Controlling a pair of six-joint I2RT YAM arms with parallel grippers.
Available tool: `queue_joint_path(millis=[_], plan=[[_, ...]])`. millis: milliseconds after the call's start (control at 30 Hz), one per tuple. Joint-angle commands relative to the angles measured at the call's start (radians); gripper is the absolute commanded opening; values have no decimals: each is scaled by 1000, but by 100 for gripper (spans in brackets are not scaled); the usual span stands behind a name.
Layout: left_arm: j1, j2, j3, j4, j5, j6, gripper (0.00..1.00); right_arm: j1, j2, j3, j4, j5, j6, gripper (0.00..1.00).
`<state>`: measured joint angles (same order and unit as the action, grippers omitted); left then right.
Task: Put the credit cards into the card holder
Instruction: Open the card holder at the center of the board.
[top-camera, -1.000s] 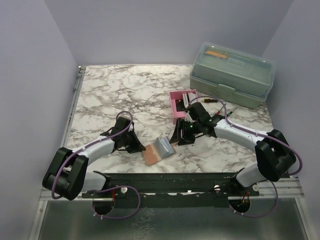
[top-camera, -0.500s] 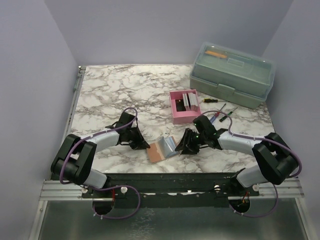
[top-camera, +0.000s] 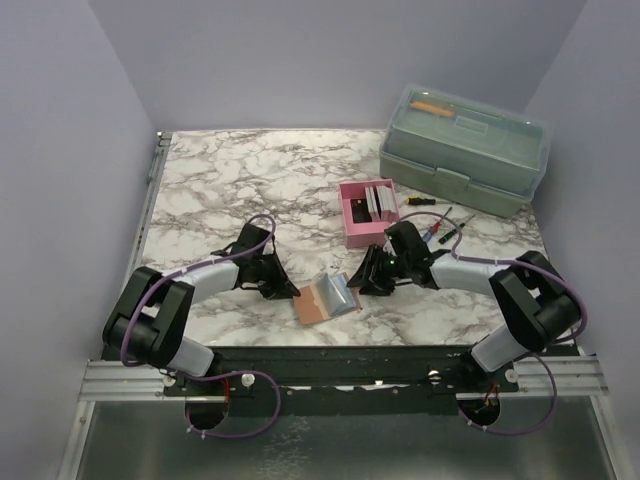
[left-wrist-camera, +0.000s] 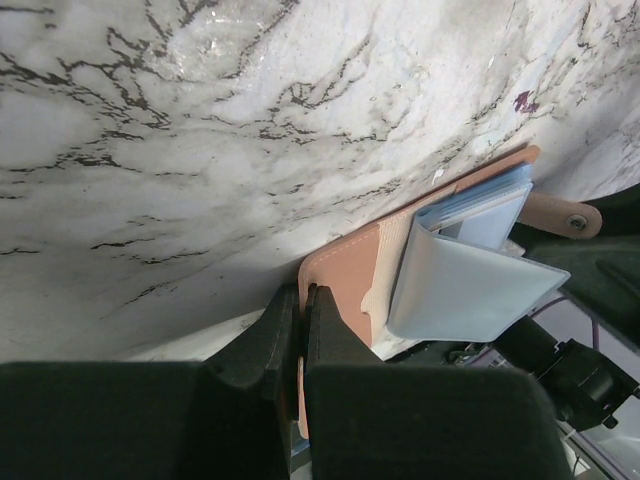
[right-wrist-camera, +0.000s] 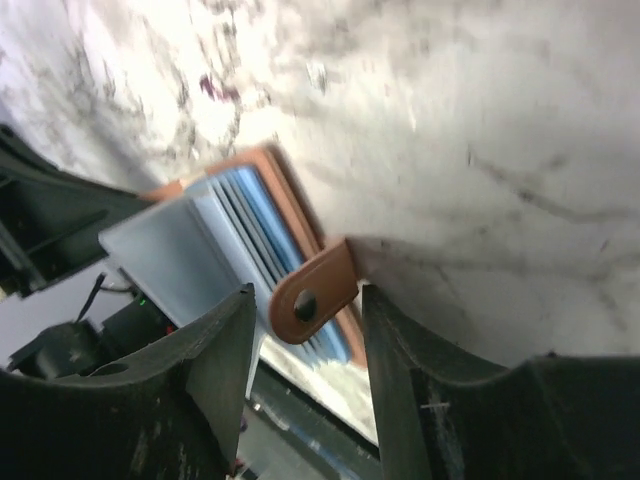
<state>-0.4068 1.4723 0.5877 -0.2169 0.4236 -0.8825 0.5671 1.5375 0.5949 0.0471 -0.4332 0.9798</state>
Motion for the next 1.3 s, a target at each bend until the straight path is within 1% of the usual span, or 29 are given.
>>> queue_joint_path(millis=[0,100,133,200,267,300,333,400,433,500,567,700,800,833,867,967,1067,1133,1167,1267], plan=[[-4,77,-49,-111,-136,77,0,-9,52,124,-167,155,-144,49],[-3,82,-35,-111,-127,85,0,-8,83,198,-221,181,-228,44],[-3,86,-29,-111,-122,86,0,-6,94,215,-232,183,-243,41],[-3,94,-15,-113,-118,90,0,-3,109,235,-237,160,-258,29],[-3,106,2,-113,-118,96,0,9,106,245,-245,136,-255,21],[-3,112,7,-114,-117,98,0,17,96,249,-262,137,-247,20],[-3,117,12,-114,-116,99,0,24,80,247,-277,141,-238,23],[-3,124,18,-114,-114,98,0,28,32,216,-278,151,-224,43],[-3,128,17,-113,-115,95,0,28,11,199,-280,166,-221,49],[-3,134,17,-110,-117,94,0,28,-6,182,-294,175,-227,50],[-3,138,18,-108,-117,94,0,28,1,180,-317,175,-225,48],[-3,147,25,-107,-118,91,0,31,-19,136,-310,173,-215,42],[-3,151,30,-105,-115,84,0,31,-22,119,-301,182,-221,40],[-3,152,31,-105,-115,82,0,31,-13,118,-295,183,-225,39],[-3,151,33,-105,-115,82,0,31,0,126,-292,185,-229,35],[-4,157,36,-105,-110,85,0,32,26,173,-306,188,-246,18],[-3,163,40,-106,-96,83,0,34,13,220,-338,187,-263,1],[-4,166,50,-110,-70,85,0,35,-10,239,-367,167,-270,0],[-4,165,56,-119,-58,85,3,36,-25,244,-375,148,-273,0],[-3,135,87,-160,-29,93,22,36,-49,266,-389,84,-283,0]])
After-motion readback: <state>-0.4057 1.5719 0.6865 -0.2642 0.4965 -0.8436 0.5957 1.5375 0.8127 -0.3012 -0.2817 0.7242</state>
